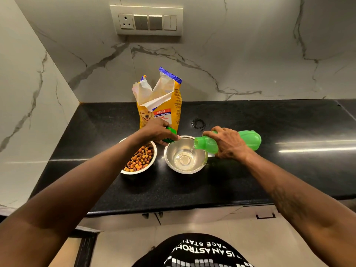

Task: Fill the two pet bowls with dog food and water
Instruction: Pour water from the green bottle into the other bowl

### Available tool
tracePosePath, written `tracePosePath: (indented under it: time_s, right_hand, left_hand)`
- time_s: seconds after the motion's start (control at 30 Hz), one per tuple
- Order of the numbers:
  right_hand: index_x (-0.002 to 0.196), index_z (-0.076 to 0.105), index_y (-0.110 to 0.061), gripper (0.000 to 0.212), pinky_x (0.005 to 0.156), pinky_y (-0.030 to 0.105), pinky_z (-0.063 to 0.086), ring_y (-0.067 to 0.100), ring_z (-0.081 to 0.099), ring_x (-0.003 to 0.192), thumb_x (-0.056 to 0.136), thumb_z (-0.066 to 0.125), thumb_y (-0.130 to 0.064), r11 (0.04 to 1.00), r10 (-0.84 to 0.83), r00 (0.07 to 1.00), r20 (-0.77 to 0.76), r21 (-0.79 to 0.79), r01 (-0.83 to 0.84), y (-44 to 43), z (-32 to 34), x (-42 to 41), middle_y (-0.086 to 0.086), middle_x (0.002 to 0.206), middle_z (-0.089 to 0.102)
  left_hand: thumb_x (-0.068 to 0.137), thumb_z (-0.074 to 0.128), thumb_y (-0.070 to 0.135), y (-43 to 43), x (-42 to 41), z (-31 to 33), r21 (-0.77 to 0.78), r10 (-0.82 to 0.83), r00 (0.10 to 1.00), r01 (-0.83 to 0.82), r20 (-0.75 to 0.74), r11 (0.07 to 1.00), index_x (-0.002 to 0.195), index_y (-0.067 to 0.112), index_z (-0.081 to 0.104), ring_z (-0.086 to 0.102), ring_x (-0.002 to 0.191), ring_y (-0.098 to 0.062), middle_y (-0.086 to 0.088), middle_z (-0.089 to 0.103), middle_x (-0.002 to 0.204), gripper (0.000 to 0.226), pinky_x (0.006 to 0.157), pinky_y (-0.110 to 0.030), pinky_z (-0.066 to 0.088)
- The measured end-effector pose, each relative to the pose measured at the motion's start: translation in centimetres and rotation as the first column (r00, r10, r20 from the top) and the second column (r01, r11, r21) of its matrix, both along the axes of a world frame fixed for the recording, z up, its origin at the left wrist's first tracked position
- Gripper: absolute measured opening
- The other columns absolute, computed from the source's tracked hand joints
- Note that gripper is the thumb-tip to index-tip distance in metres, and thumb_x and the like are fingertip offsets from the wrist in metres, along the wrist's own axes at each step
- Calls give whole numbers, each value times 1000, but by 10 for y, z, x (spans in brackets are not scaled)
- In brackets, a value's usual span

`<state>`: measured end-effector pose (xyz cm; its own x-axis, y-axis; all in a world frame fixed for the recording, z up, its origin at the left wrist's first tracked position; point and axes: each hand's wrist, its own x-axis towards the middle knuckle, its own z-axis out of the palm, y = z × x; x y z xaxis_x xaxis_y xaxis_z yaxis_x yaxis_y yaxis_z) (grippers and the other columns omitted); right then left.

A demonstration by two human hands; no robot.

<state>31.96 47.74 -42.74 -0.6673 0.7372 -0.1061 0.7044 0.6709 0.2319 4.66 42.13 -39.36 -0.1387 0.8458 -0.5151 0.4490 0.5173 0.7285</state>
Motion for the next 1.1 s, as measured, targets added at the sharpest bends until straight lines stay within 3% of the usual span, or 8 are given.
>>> tracePosePath:
  time_s: [0.17,0.4,0.6,0.87,1.1]
  right_hand:
    - [150,30,-38,96,85,40,57,30,64,105,72,81,-59,1000,12,1000,20,-2,-12,-1,2,0,8,133,55]
    - [149,29,-39,96,85,40,56,31,65,105,71,81,-60,1000,1,1000,20,1,-1,-1,3,0,7,133,55]
    - [150,31,-38,98,87,41,57,30,64,104,68,84,-53,1000,-8,999,32,-2,8,-2,5,2,7,133,54]
    - [150,30,-38,97,88,43,56,31,63,104,68,83,-38,1000,-11,998,60,7,10,-5,11,3,8,132,54]
    - [151,30,-38,98,92,43,55,32,62,107,69,84,-38,1000,-6,998,58,19,5,-5,13,2,9,134,53]
  left_hand:
    - [74,91,19,-1,3,0,-8,7,1000,-7,11,1000,126,6,67,68,100,-23,-10,66,118,59,84,-47,65]
    - [76,89,17,-4,6,1,-8,15,1000,-15,20,1000,128,6,66,66,88,-18,-3,62,103,58,82,-43,65]
    - [76,90,19,-5,8,0,3,-8,1000,8,2,1000,128,8,65,67,87,-16,-3,63,103,58,69,-33,65]
    - [75,91,21,-2,6,-3,4,-17,1000,17,-13,1000,128,9,66,69,95,-22,-7,64,112,60,76,-38,66]
    - [75,90,21,-2,7,-2,0,-23,1000,23,-21,1000,128,9,66,70,100,-24,-9,65,115,59,84,-43,65]
